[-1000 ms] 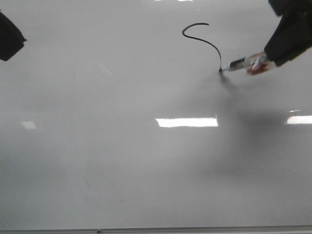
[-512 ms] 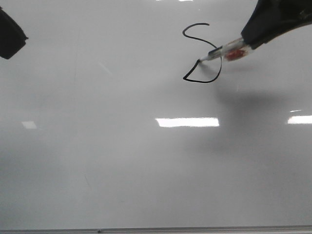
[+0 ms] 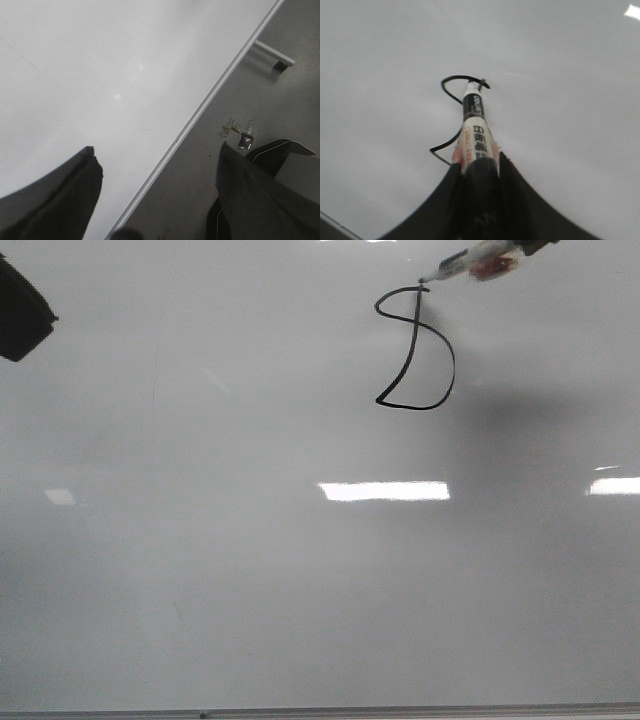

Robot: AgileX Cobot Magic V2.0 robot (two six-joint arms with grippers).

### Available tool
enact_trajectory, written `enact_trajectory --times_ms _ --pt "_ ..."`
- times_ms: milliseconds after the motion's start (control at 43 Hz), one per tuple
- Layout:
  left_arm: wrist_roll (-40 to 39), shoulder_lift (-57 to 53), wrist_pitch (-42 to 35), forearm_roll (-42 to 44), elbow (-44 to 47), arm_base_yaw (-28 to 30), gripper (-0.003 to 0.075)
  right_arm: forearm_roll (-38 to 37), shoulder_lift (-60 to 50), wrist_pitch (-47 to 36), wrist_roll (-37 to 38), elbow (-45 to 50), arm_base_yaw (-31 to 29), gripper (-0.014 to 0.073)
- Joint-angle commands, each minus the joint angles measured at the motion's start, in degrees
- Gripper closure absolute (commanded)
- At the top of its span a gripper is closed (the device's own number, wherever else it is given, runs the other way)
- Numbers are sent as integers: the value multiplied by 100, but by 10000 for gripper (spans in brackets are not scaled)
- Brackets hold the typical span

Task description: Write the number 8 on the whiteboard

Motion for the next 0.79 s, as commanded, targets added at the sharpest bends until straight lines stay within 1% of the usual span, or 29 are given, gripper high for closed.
enact_trajectory --times_ms 0,93,163,233,326,395,535,698,767 --pt "319 -123 -283 -333 -138 -191 241 47 -616 82 -530 -99 357 653" --pt "910 -86 -272 -838 -138 -505 230 47 -964 792 -1160 39 769 653" --pt "1214 19 -283 -1142 -173 -814 192 47 -1125 1381 -1500 100 1016 653" --pt "1277 143 -291 -1274 -263 -1102 161 53 -1224 2029 -1827 142 1224 653" --pt "1307 346 -304 -1298 -422 -1465 158 162 -1238 2600 -2024 143 1463 653" --pt "1499 547 -334 -1366 -524 -1734 158 250 -1226 2788 -2087 143 1598 653" --pt "2090 930 -485 -1830 -617 -2121 158 500 -1226 2843 -2283 143 1664 653" --pt "2574 1318 -598 -2342 -760 -2255 160 562 -1226 2867 -2342 143 1664 653" --pt "2627 1460 -695 -2384 -785 -2255 196 562 -1226 2867 -2342 143 1664 653"
